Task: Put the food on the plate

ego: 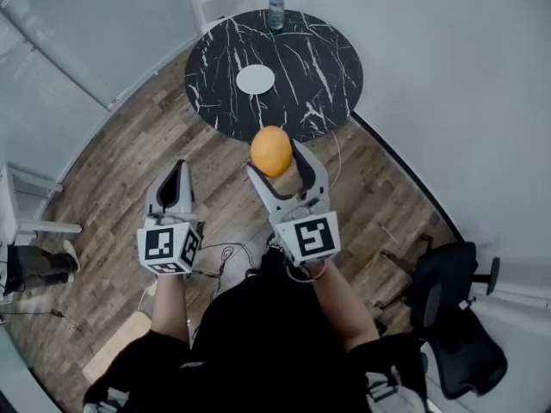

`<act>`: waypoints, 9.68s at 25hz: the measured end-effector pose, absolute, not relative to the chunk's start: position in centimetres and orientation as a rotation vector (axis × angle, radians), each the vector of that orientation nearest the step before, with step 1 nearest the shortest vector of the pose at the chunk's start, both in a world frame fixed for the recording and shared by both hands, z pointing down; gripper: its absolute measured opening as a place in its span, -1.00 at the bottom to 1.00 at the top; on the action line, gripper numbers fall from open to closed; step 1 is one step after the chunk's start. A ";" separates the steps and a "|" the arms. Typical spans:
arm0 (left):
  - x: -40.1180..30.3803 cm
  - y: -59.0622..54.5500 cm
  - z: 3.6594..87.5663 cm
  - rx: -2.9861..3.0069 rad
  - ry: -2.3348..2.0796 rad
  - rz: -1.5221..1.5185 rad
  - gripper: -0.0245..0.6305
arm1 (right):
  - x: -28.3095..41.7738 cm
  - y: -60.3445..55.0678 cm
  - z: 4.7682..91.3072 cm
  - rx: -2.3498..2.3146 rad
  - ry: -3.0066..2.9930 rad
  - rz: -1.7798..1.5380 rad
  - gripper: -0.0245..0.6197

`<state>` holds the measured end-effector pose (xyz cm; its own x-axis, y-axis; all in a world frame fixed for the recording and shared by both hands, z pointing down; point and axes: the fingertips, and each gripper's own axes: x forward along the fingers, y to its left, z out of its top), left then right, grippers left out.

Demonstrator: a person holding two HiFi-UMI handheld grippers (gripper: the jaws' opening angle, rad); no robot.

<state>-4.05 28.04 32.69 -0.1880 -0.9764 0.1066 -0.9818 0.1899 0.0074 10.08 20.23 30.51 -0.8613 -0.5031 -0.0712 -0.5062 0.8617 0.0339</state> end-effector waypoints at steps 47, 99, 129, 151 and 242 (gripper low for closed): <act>-15.0 2.8 39.7 2.202 -1.923 0.271 -0.93 | -0.2 0.2 37.3 -1.084 3.051 0.052 0.06; -12.5 -15.9 55.0 1.920 -0.885 0.008 -0.08 | -10.1 -15.1 58.9 -0.936 3.412 -0.118 0.06; -13.7 -19.0 53.2 2.310 -1.146 0.766 -0.16 | -6.9 -16.3 56.4 -1.093 3.252 -0.393 -0.93; -12.3 -21.4 63.8 2.385 -1.184 1.488 -0.15 | -4.2 -19.8 62.4 -1.164 3.249 -0.678 -0.93; -20.1 -1.0 39.1 2.419 -1.756 0.129 -0.93 | -7.6 -2.7 36.7 -1.489 2.939 0.133 -0.94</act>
